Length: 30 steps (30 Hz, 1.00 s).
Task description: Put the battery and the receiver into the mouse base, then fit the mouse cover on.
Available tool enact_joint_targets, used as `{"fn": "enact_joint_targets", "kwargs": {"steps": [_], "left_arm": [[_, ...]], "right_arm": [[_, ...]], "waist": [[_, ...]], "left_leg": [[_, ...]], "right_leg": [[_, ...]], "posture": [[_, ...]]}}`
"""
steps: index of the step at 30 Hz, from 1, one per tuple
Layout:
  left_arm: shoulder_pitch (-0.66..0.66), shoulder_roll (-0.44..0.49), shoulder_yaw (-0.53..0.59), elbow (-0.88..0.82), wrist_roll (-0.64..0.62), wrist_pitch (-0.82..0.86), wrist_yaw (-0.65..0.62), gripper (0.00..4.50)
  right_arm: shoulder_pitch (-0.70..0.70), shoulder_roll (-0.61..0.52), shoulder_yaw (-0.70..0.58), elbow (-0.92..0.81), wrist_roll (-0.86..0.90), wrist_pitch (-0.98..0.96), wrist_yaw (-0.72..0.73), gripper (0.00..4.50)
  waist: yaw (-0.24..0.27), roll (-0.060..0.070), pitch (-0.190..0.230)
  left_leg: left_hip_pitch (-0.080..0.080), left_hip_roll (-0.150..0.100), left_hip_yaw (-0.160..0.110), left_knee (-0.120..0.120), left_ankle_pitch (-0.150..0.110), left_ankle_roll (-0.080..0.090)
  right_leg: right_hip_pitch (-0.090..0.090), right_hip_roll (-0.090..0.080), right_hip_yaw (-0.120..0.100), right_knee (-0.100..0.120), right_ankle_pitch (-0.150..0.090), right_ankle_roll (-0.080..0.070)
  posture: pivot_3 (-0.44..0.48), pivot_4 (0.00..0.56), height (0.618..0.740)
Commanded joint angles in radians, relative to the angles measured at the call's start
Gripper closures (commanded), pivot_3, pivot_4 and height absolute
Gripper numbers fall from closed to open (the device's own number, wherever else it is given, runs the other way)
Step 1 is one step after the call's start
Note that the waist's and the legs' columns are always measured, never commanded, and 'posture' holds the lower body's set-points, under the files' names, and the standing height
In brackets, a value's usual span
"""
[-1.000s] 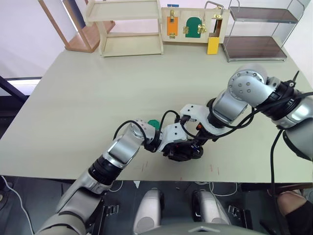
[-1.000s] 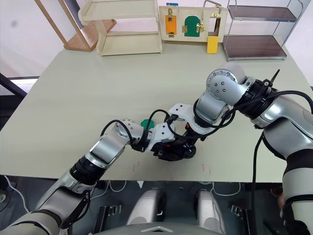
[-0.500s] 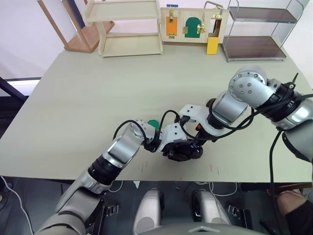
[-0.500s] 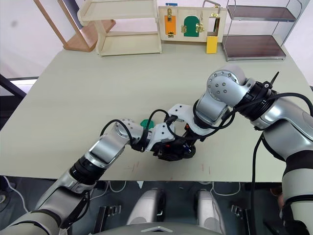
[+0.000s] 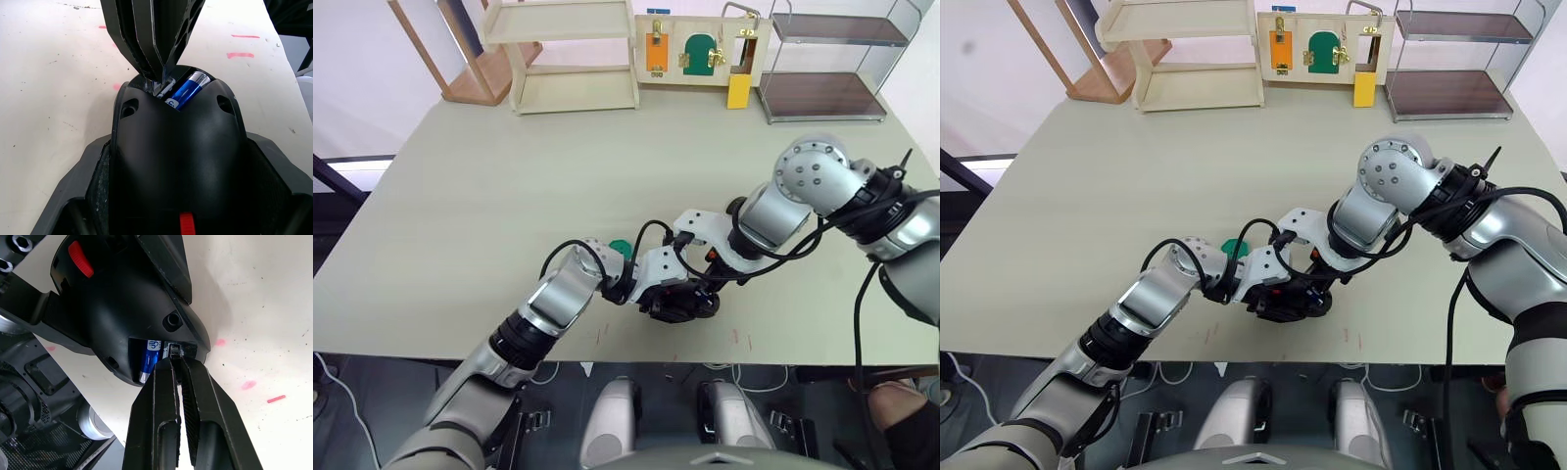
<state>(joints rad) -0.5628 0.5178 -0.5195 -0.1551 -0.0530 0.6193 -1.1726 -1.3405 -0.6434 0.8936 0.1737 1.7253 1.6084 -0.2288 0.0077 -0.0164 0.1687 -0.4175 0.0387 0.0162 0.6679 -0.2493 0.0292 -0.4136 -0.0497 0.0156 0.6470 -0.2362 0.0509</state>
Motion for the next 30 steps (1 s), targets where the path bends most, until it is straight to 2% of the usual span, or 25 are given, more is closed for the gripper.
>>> {"fn": "enact_joint_targets", "kwargs": {"steps": [1, 11, 12, 13, 15, 17, 30], "left_arm": [[0.025, 0.002, -0.056, 0.024, 0.006, 0.031, -0.008, 1.57], [0.028, 0.003, -0.056, 0.031, 0.003, 0.026, -0.012, 1.57], [0.028, 0.003, -0.056, 0.031, 0.003, 0.026, -0.012, 1.57], [0.028, 0.002, -0.056, 0.031, 0.003, 0.026, -0.012, 1.57], [0.028, 0.002, -0.056, 0.032, 0.003, 0.026, -0.011, 1.57], [0.027, 0.002, -0.056, 0.032, 0.002, 0.027, -0.011, 1.57], [0.028, 0.003, -0.054, 0.025, -0.007, 0.039, -0.01, 1.57]], "right_arm": [[0.019, 0.0, -0.005, -0.016, 0.012, 0.006, -0.015, 4.5], [0.018, 0.008, -0.031, -0.018, -0.001, 0.006, -0.017, 4.5], [0.018, 0.008, -0.031, -0.019, -0.001, 0.006, -0.016, 3.96], [0.018, 0.008, -0.032, -0.02, -0.001, 0.006, -0.016, 3.8], [0.018, 0.009, -0.034, -0.021, -0.003, 0.006, -0.014, 3.04], [0.02, 0.01, -0.039, -0.023, -0.011, 0.006, -0.013, 2.09], [0.017, -0.014, -0.046, -0.05, -0.027, 0.006, 0.019, 2.09]], "waist": [[0.0, 0.0, 0.0], [-0.001, 0.0, 0.0], [-0.001, 0.0, 0.0], [-0.001, 0.0, 0.0], [0.0, 0.0, 0.0], [0.0, 0.0, 0.0], [0.001, 0.0, 0.0]], "left_leg": [[0.0, 0.0, 0.0, 0.0, 0.0, 0.0], [0.0, 0.0, 0.0, 0.0, 0.0, 0.0], [0.0, 0.0, 0.0, 0.0, 0.0, 0.0], [0.0, 0.0, 0.0, 0.0, 0.0, 0.0], [0.0, 0.0, 0.0, 0.0, 0.0, 0.0], [0.0, 0.0, 0.0, 0.0, 0.0, 0.0], [-0.001, 0.0, 0.0, 0.0, 0.0, 0.0]], "right_leg": [[0.0, 0.0, 0.0, 0.0, 0.0, 0.0], [0.0, 0.0, 0.0, 0.0, 0.0, 0.0], [0.0, 0.0, 0.0, 0.0, 0.0, 0.0], [0.0, 0.0, 0.0, 0.0, 0.0, 0.0], [0.0, 0.0, 0.0, 0.0, 0.0, 0.0], [0.0, 0.0, 0.0, 0.0, 0.0, 0.0], [0.0, 0.0, 0.0, 0.0, 0.0, 0.0]], "posture": [[0.0, 0.15, 0.74], [0.0, 0.15, 0.74], [0.0, 0.15, 0.74], [0.0, 0.15, 0.74], [0.0, 0.15, 0.74], [0.0, 0.15, 0.74], [0.0, 0.15, 0.74]]}}
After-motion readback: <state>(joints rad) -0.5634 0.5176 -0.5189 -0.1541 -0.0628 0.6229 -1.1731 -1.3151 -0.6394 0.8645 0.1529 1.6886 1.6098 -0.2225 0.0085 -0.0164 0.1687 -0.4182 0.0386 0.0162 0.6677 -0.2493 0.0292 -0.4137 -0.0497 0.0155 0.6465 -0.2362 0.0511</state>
